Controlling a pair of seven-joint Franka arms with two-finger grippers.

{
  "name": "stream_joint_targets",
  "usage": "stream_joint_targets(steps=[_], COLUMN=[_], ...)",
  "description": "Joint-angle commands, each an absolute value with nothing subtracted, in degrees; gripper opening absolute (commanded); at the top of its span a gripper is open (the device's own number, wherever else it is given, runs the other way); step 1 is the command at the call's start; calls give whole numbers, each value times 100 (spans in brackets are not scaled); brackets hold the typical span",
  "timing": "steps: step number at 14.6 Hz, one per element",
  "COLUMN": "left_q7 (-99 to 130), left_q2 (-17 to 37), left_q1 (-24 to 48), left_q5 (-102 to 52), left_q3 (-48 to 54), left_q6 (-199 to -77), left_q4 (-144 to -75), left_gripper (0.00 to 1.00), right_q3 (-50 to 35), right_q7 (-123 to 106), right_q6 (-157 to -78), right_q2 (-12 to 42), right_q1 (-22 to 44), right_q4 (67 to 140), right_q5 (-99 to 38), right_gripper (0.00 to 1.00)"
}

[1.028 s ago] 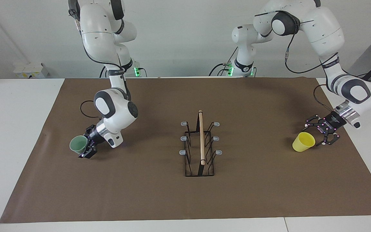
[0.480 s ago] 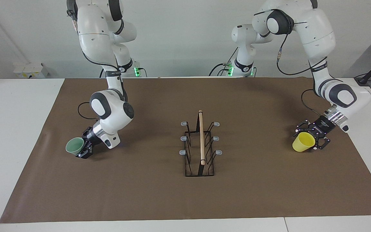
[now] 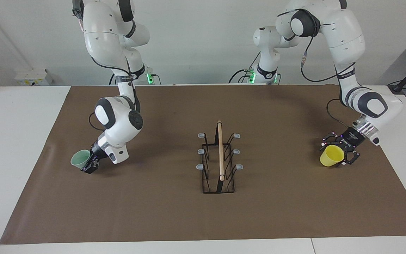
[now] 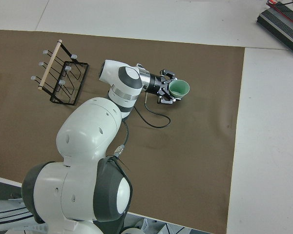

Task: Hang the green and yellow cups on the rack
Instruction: 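Grasp the yellow cup with the left gripper while the right gripper grasps the green cup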

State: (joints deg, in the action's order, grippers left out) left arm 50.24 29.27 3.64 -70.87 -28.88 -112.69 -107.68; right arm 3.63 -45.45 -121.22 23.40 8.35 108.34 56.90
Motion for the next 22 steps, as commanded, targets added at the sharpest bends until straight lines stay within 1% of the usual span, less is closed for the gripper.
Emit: stream_joint_targets(steps=[1,3,6,7,8,9,10,11,13,14,15,16,19,21,22], left_q7=[4948,4887,4834,4834,4834,4834,4834,4834,4843,4834,4834,4843,4825,4869,4878], left_q2=[2716,2716,2716,2716,2716,2716,2716,2725,2725,2725,2716,2698,2619,2619,2619], left_q1=[466,536,580,580,589,589,632,659,668,668,668,668,668,668,651], left_q5=[-7189,-7189,-7189,-7198,-7198,-7198,-7216,-7225,-7286,-7295,-7295,-7295,-7295,-7216,-7146], left_q3=[-2918,-2918,-2918,-2918,-2918,-2918,-2918,-2918,-2874,-2865,-2865,-2874,-2883,-2892,-2900], left_q6=[-11364,-11399,-11417,-11426,-11452,-11496,-11513,-11540,-11584,-11584,-11584,-11584,-11742,-11778,-11725], left_q4=[-11030,-11030,-11030,-11030,-11030,-11039,-11039,-11039,-11030,-11022,-11004,-10978,-10899,-10592,-10478], left_gripper=[100,100,100,98,92,83,67,59,36,20,1,0,0,0,0], right_q3=[316,308,316,308,316,316,308,308,308,316,316,316,325,316,325], right_q7=[-4632,-4684,-5027,-5045,-5054,-5054,-5062,-5054,-5106,-5133,-5133,-5124,-5133,-5176,-5307], right_q6=[-11875,-11821,-11593,-11610,-11645,-11663,-11672,-11681,-11672,-11672,-11672,-11654,-11672,-11724,-11881], right_q2=[2048,1873,1793,1706,1601,1504,1399,1293,1117,1047,959,801,555,449,431], right_q1=[773,756,625,528,527,510,510,518,518,510,510,501,396,395,387], right_q4=[10671,10539,10161,10160,10160,10160,10151,10143,10151,10151,10160,10221,10248,10274,10301], right_q5=[4934,4345,3089,2693,2281,1902,1577,1208,469,135,-260,-673,-1982,-2695,-3098], right_gripper=[0,0,0,0,0,0,0,0,0,0,0,0,0,0,0])
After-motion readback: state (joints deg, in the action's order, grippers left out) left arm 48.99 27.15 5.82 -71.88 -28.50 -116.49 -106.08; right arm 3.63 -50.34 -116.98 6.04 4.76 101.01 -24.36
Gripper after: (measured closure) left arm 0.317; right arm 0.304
